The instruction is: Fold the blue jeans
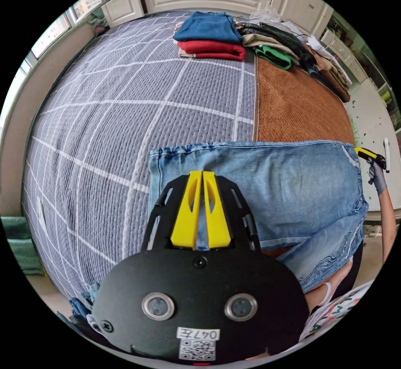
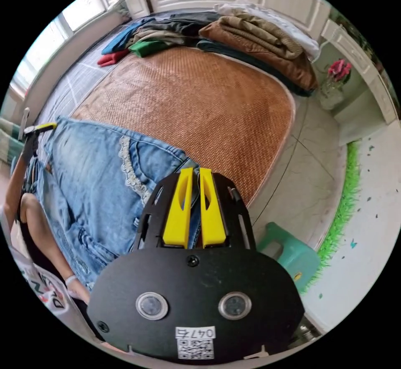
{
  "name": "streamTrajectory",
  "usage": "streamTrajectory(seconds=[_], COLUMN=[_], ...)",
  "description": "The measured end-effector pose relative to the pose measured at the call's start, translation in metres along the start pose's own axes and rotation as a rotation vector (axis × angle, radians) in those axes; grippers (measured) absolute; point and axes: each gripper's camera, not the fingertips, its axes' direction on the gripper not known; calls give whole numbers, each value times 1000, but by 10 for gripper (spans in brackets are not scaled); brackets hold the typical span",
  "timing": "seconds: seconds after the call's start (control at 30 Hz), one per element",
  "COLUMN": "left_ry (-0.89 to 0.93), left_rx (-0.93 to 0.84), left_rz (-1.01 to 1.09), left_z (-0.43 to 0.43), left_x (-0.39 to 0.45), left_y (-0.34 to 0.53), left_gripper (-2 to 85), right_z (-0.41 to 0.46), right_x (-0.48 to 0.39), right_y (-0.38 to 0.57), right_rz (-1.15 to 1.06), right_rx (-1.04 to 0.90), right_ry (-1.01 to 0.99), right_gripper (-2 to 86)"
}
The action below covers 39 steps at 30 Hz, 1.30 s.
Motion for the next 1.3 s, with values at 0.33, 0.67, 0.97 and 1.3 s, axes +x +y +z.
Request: streamTrajectory(seconds=[0.33,0.67,0.97,1.3], left_ry=[47,103,198,12], left_rx=[141,86,-140,-433], left_rz=[-81,-126,-190,-61], left_z=[-31,-89,-107,-41], left_x=[-8,-29,-13,68], left_y=[-60,40,185,172], left_gripper=[11,100,32,-10], right_z=[-45,-81,-54,-133], right_x=[1,-24,-132,-144], right_y=[-17,66,233,294], right_rz=[49,-23,-293,-170], right_rx=[178,257,-85,71], right_ry=[208,-135,-102,-47], right_gripper=[9,79,17,23])
